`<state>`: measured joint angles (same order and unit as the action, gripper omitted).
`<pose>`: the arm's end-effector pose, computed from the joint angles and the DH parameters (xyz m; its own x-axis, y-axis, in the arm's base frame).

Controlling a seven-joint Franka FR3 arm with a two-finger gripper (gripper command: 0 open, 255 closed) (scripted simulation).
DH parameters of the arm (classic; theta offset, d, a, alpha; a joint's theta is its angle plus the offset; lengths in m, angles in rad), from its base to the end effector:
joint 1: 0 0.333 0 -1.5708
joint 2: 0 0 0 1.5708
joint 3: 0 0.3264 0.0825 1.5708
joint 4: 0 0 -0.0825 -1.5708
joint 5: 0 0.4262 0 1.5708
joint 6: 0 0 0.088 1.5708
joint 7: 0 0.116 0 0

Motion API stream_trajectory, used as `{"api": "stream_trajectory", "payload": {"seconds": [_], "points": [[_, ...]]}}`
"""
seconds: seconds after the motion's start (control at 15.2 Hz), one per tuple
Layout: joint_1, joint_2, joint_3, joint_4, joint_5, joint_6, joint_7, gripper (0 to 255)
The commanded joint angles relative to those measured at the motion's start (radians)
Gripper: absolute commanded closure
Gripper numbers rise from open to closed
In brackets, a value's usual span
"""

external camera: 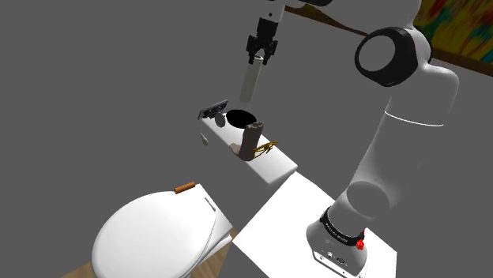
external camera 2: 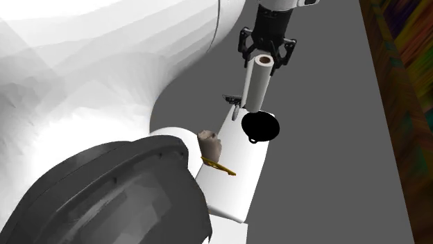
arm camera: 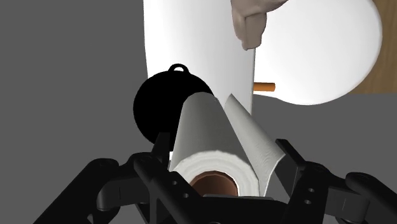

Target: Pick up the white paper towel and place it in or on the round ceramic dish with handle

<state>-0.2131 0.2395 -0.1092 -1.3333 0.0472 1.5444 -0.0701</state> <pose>0.6384 -0.1980 0.5945 0.9690 -0.2459 -0.0255 -0.2465 -0.9689 -0.0232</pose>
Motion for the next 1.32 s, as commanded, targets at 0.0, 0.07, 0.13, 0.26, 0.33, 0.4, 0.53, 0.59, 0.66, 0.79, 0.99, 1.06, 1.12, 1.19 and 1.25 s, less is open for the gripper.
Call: {"api": "stream_trajectory", "payload": {"seconds": [0.0,0.07,0.13,0.26,0.33,0.4,0.53,0.59,0.66,0.79,0.99,1.06,1.12,1.19,1.25], "points": [[-0.026,0.105,-0.01,0.185,0.013,-0.082,-0.029,255],[-0.041,0.159,-0.014,0.285,0.021,-0.129,-0.042,255],[-0.059,0.224,-0.016,0.406,0.029,-0.185,-0.053,255],[-0.083,0.316,-0.015,0.576,0.04,-0.263,-0.062,255],[-0.079,0.293,-0.015,0.523,0.037,-0.233,-0.063,255],[-0.076,0.275,-0.016,0.479,0.035,-0.207,-0.064,255],[-0.07,0.246,-0.017,0.401,0.032,-0.16,-0.065,255],[-0.067,0.233,-0.017,0.368,0.03,-0.138,-0.065,255],[-0.065,0.223,-0.018,0.336,0.029,-0.117,-0.066,255],[-0.062,0.204,-0.018,0.279,0.026,-0.079,-0.067,255],[-0.035,0.166,-0.025,0.195,0.0,-0.005,-0.022,0],[-0.008,0.132,-0.031,0.106,-0.029,0.079,0.026,0],[0.016,0.108,-0.037,0.031,-0.059,0.156,0.077,0],[0.038,0.093,-0.042,-0.032,-0.09,0.226,0.131,0],[0.059,0.083,-0.047,-0.085,-0.123,0.292,0.187,0]]}}
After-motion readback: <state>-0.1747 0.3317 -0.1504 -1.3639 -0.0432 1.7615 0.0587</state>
